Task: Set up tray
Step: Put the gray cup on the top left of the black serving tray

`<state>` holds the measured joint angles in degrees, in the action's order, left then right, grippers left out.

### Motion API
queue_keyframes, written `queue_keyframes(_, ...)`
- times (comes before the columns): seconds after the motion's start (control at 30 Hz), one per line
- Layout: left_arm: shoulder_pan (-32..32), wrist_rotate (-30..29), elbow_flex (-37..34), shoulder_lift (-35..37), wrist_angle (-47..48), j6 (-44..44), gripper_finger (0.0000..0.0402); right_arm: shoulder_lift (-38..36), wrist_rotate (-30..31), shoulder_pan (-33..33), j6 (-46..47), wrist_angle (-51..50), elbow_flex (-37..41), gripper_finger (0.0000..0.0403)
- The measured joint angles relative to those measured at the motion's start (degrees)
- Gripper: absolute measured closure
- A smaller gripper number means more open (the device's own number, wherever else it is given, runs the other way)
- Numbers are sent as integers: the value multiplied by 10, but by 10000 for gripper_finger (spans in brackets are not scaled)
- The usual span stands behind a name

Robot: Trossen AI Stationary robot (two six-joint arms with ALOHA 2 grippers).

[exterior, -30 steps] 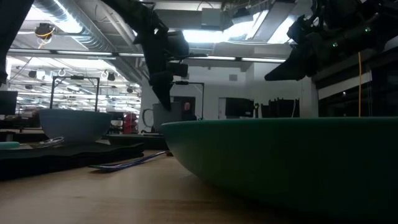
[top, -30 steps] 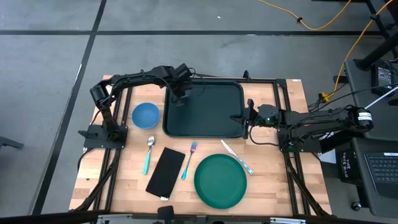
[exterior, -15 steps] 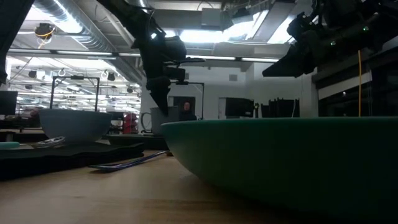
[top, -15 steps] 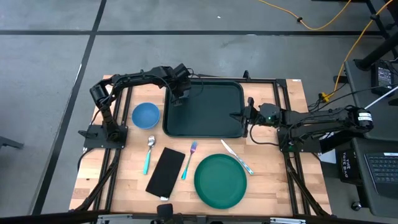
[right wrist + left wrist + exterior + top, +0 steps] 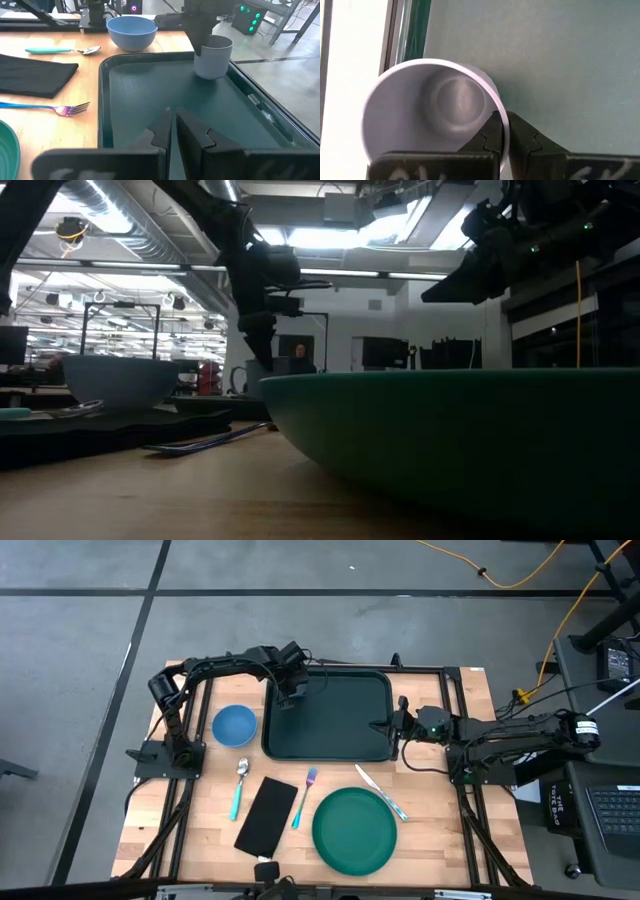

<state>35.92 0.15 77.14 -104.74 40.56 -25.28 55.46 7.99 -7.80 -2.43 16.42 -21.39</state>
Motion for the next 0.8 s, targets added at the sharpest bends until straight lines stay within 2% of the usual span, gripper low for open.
queue_keyframes(0.33,23,14,0,-1,6,-7,398,0,0,0,3,1,0,370)
queue_keyframes(0.47,24,14,0,-1,5,-34,398,0,0,0,2,1,0,370)
queue_keyframes(0.8,20,14,0,-1,5,-26,396,0,0,0,2,0,0,370)
